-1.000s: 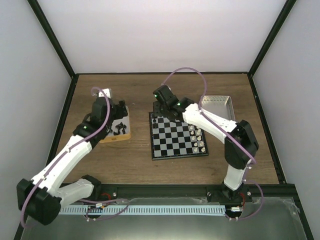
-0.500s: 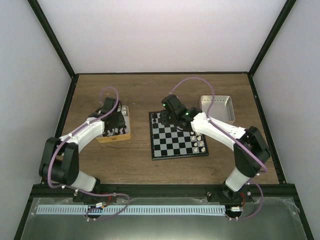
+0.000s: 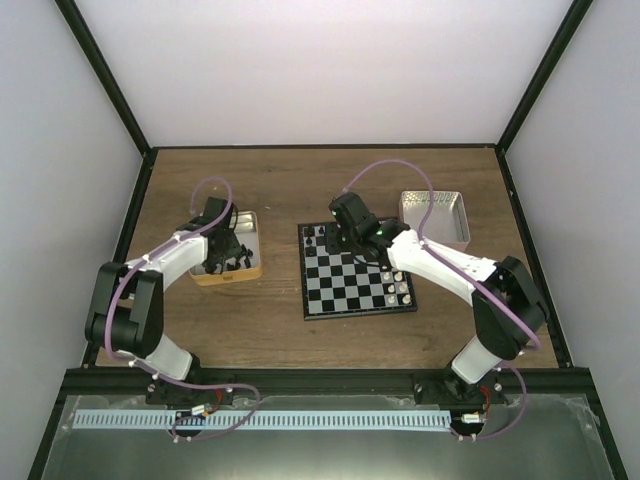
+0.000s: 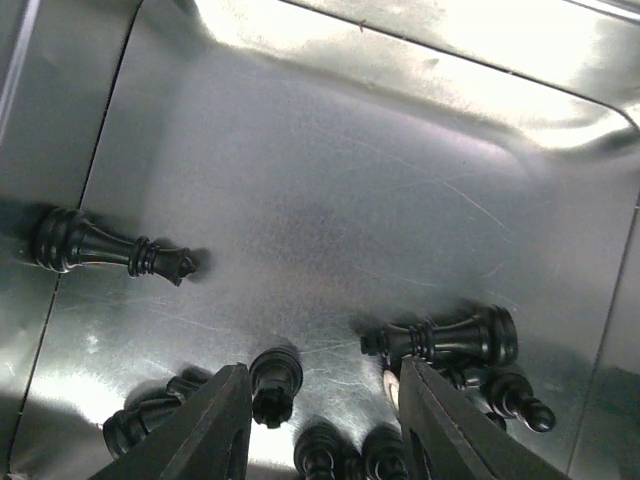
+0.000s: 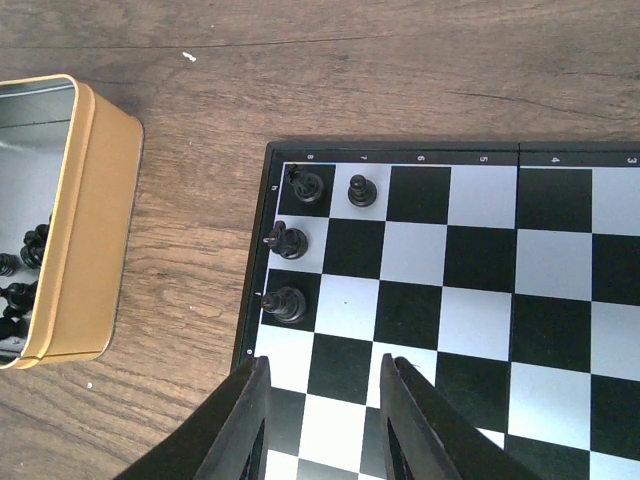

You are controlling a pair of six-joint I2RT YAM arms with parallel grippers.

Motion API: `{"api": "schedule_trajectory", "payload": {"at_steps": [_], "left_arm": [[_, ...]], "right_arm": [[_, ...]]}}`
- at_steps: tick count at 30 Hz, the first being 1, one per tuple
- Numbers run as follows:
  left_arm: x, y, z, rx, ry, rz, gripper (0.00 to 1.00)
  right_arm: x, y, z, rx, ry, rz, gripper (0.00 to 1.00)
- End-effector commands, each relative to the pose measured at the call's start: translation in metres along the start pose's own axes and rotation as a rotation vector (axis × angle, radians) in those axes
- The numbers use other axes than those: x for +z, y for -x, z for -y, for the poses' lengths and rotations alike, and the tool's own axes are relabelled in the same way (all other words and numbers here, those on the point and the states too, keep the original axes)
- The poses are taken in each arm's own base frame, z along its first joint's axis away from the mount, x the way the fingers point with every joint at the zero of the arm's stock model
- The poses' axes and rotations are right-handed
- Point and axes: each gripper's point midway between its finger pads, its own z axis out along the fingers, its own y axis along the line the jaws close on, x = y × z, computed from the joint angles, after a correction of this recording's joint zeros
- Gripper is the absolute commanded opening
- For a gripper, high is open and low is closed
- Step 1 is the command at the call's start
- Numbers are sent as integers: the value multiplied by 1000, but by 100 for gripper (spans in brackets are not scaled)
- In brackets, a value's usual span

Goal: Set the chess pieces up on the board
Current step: Pick up the chess piece from the storage box.

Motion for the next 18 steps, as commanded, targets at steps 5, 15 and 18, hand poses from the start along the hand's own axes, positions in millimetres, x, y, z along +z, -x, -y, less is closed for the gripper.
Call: {"api": "schedule_trajectory", "payload": {"at_steps": [5, 15, 18], "left_arm": [[17, -7, -13, -25, 42, -27, 37], [10, 11, -16, -1, 84, 35, 14], [-8, 26, -13, 10, 74, 90, 13]], "right_arm": [[-6, 10, -1, 7, 14, 34, 31], [-10, 15, 0, 14, 5, 42, 31], [-11, 17, 0, 20, 5, 47, 30]]}}
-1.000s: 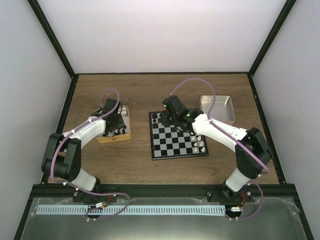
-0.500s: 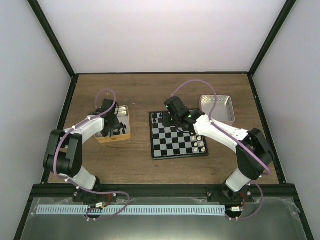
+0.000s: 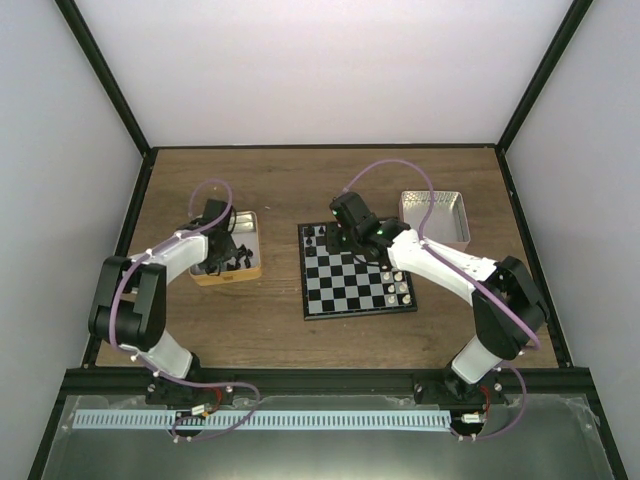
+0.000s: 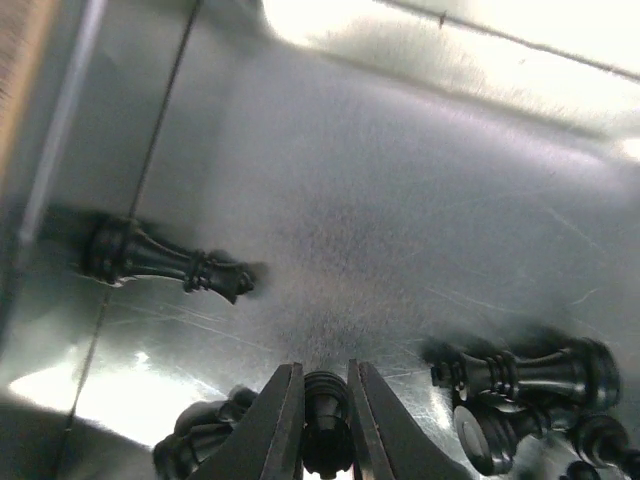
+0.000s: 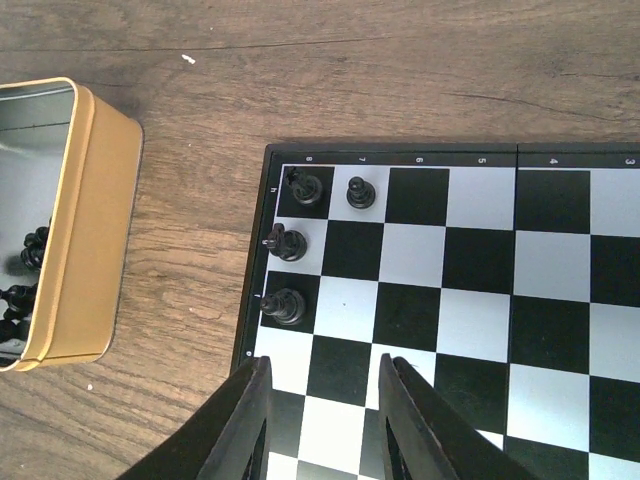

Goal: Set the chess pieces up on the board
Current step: Pick up the chess piece from the storage box, then place the chess piece on the chessboard.

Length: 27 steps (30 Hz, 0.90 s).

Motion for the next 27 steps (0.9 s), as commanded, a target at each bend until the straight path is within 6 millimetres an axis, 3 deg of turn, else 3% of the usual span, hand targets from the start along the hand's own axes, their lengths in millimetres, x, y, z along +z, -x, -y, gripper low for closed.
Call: {"api": "schedule_trajectory", "payload": {"at_steps": [1, 6, 12, 19, 27], "left_arm": [[-33, 35, 4, 10, -8, 122, 13], [-61, 45, 26, 37, -123, 162, 14], [-93, 37, 79, 177, -320, 162, 13], [-122, -15, 153, 379, -518, 104, 13], [-128, -58, 183, 477, -506, 79, 13]], "right_arm": [[-12, 16, -1, 18, 2, 46, 30], [-17, 21, 2, 34, -11, 69, 30], [-36, 33, 23, 106, -66, 151, 30], [-68, 39, 59, 249, -110, 275, 30], [-83, 32, 77, 304, -130, 307, 31]]}}
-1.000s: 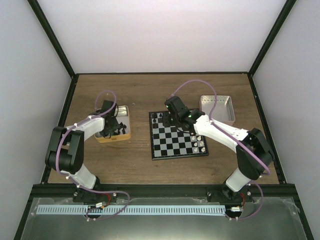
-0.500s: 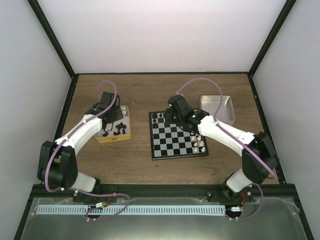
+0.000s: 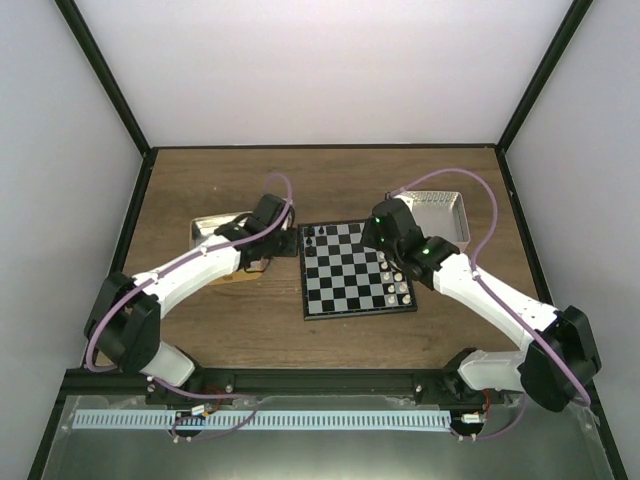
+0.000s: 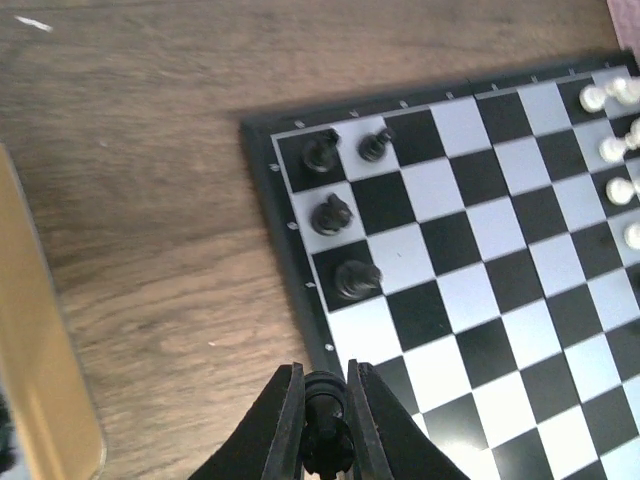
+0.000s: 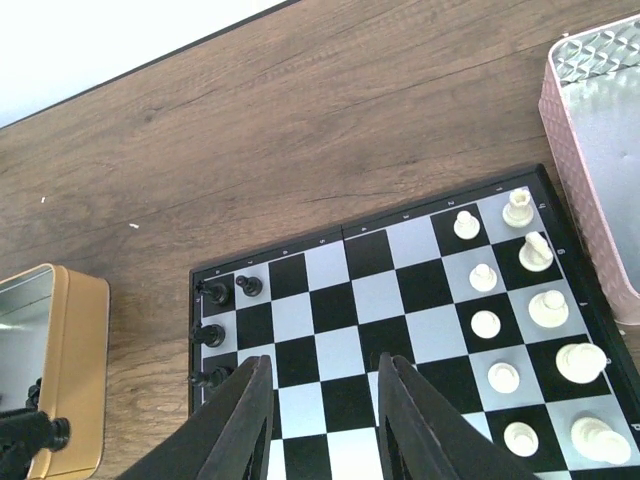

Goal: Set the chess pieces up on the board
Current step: Place the chess piece on the chessboard.

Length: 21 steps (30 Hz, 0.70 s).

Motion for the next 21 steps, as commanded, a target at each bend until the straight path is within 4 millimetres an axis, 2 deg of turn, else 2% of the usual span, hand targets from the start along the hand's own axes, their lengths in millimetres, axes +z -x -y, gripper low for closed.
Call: {"api": "schedule_trajectory", "payload": {"at_steps": [1, 5, 10, 13, 21], "left_arm": [[3, -10, 18, 32, 19, -18, 13], [1, -42, 37, 91, 27, -62, 13], [-3, -91, 50, 165, 40, -106, 13], [-6, -112, 60, 229, 37, -116, 13], [3, -143, 76, 320, 3, -150, 13]], "right_arm": [[-6, 8, 9, 53, -25, 46, 30], [-6, 6, 13, 64, -31, 42, 31], [-5, 4, 13, 65, -29, 40, 31], [-5, 5, 13, 63, -27, 40, 31], [-5, 1, 14, 68, -27, 32, 31]]}}
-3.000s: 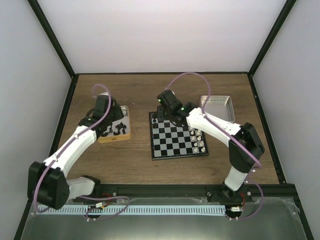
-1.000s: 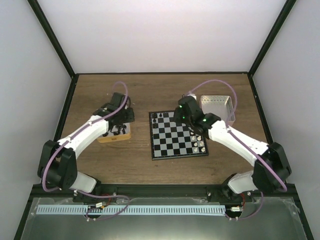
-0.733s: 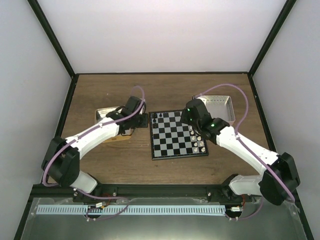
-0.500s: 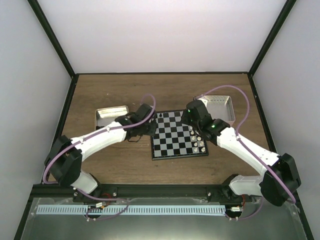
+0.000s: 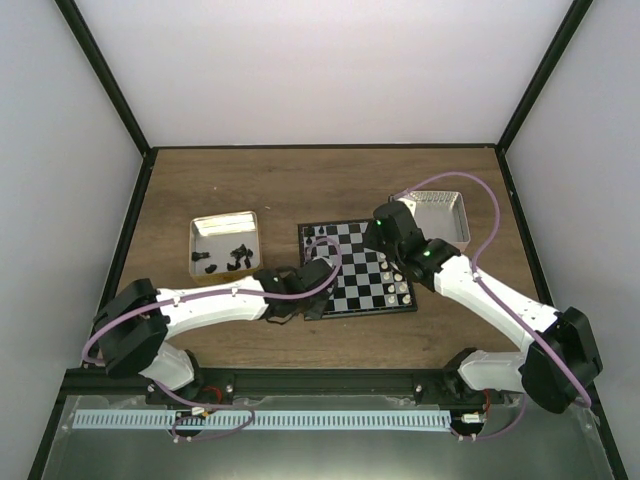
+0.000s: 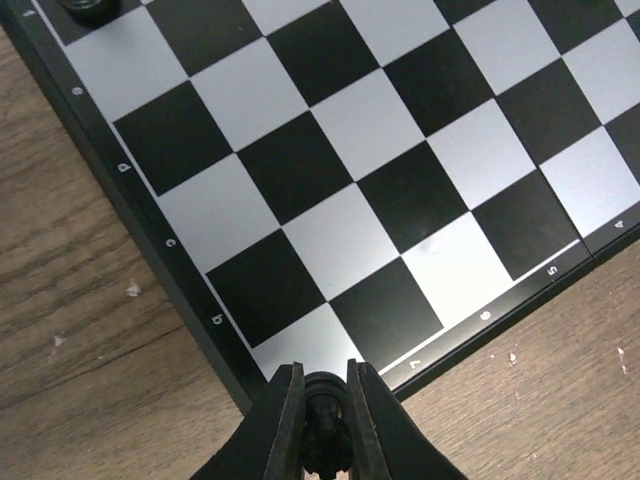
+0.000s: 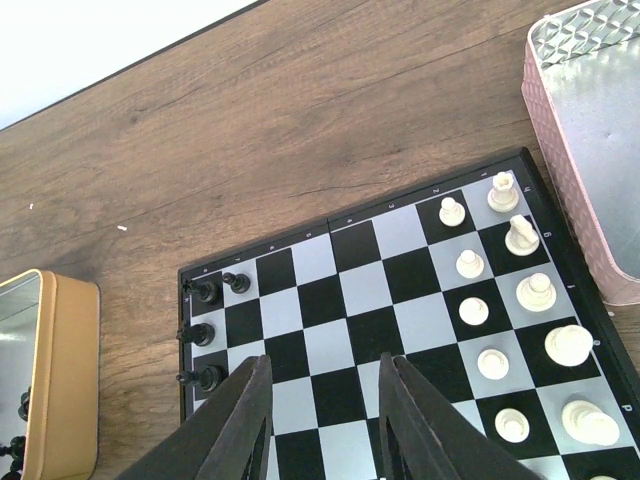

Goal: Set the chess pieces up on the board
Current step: Place the chess piece on the chessboard.

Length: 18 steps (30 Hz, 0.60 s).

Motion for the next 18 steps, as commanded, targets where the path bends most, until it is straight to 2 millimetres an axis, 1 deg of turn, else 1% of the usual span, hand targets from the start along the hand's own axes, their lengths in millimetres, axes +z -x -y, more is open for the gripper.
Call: {"api": "schedule_trajectory", "payload": {"at_steps": [1, 4, 9, 18], "left_arm": [[8, -6, 7, 23, -12, 12, 13], [14, -11, 6, 24, -7, 0, 13], [21, -16, -1, 13, 30, 5, 12], [30, -19, 0, 1, 26, 0, 13]], "right_arm": [[-5, 7, 4, 29, -5, 32, 31], [-5, 6, 5, 29, -8, 30, 31], [-5, 6, 6, 26, -9, 33, 31], [-3, 5, 5, 21, -8, 26, 31]]}}
